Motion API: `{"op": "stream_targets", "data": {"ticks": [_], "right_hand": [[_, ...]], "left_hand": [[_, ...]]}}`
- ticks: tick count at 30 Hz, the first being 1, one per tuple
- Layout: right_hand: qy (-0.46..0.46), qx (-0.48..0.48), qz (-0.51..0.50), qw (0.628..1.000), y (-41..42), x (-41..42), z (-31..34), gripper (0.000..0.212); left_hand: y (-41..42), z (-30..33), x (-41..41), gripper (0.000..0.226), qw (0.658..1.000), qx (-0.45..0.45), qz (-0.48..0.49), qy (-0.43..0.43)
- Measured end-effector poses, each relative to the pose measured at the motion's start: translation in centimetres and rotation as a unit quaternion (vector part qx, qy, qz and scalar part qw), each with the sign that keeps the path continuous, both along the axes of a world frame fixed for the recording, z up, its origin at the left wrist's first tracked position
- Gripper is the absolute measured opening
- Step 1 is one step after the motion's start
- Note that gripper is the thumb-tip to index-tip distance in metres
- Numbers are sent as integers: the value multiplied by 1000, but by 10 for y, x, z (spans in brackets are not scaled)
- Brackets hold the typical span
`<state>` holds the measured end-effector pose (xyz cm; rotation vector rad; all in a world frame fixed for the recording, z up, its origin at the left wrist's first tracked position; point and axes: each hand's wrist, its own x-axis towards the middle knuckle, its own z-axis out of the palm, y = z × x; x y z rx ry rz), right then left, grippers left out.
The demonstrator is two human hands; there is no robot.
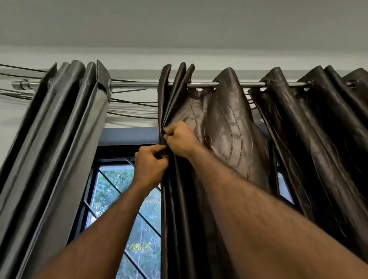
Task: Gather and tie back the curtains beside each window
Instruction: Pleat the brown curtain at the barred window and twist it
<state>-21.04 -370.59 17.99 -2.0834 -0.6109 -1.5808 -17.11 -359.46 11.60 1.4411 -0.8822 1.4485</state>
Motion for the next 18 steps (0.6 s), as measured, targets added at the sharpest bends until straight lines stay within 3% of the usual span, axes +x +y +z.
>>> {"op": "stream_targets", "data": {"ticks": [3, 6, 9, 12, 14, 16, 18], "right_hand": [[47, 4, -3, 999, -19, 5, -12, 28], [76, 45, 54, 995, -30, 3, -24, 31], [123, 73, 111, 983, -38, -1, -26, 22], [152, 98, 149, 972, -53, -13, -30, 36], [91, 75, 109, 987, -70, -21, -35, 34], [-79, 68, -53, 993, -92, -24, -38, 23], [-213, 130, -218, 943, -116, -26, -38, 28]], "left_hand": [[-5, -5, -4, 33, 1000, 1, 0, 10], [-21, -9, -8, 27, 999, -26, 17, 15], [-38, -12, -13, 38, 998, -12, 47, 26], [-46, -10, -10, 32, 995, -31, 88, 27], [-47, -9, -6, 24, 994, -43, 101, 17], [-47, -10, -2, 25, 994, -52, 95, 11], [-43, -11, 3, 29, 994, -64, 91, 18]]}}
